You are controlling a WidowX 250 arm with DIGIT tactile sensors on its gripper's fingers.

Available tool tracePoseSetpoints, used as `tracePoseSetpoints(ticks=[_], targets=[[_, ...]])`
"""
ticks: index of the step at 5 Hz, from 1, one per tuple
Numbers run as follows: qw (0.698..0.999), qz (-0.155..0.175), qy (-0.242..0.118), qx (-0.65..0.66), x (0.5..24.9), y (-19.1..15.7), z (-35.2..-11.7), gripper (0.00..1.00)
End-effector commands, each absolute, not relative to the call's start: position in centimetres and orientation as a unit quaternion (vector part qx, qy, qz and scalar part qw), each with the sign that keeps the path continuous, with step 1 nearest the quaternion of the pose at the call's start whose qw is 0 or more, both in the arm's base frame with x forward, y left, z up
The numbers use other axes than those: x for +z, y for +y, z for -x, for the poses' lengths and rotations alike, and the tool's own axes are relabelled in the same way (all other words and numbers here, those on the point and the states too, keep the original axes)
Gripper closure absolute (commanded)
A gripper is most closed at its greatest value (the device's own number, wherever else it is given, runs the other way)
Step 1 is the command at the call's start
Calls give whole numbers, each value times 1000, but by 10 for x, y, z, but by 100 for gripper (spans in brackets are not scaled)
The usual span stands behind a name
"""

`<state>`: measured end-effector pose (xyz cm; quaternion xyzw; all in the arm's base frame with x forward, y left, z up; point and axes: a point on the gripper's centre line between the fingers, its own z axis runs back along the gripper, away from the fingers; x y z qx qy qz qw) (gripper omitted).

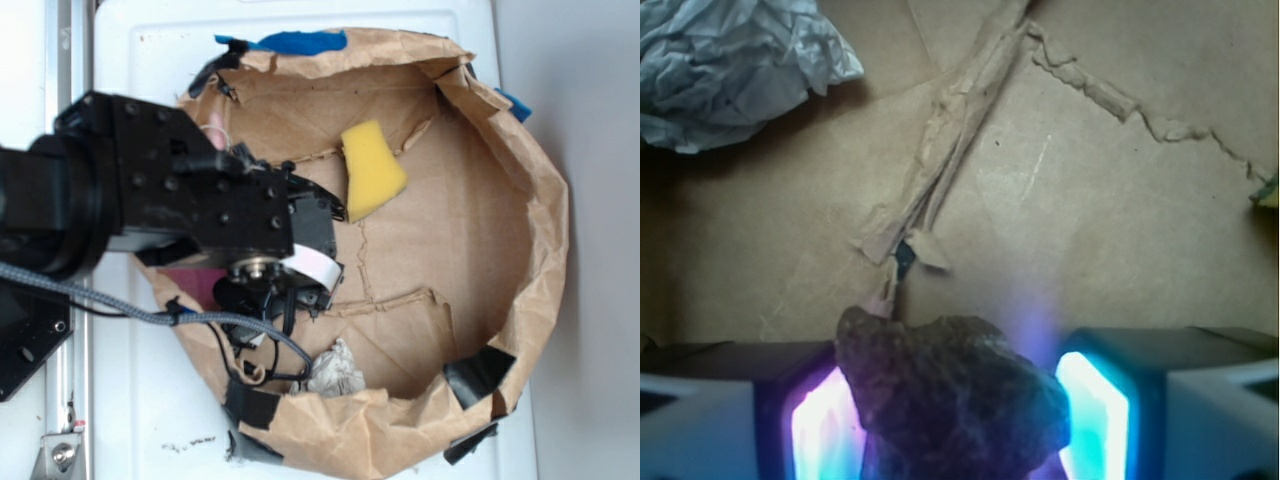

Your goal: Grab the rock.

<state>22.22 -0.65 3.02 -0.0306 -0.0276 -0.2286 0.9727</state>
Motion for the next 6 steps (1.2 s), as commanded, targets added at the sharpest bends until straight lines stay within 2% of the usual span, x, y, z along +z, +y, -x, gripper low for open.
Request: tracePoseSetpoints(ticks=[1,2,3,4,5,6], targets=[[984,76,-111,-118,107,21,-250,100],[991,66,-117,-26,146,49,-256,100],[985,43,-165,16,190,55,-250,100],[987,3,-159,38,213,50,-249,100],[990,-22,-133,49,213,41,-253,100],[992,-21,-118,46,206,36,-254,100]])
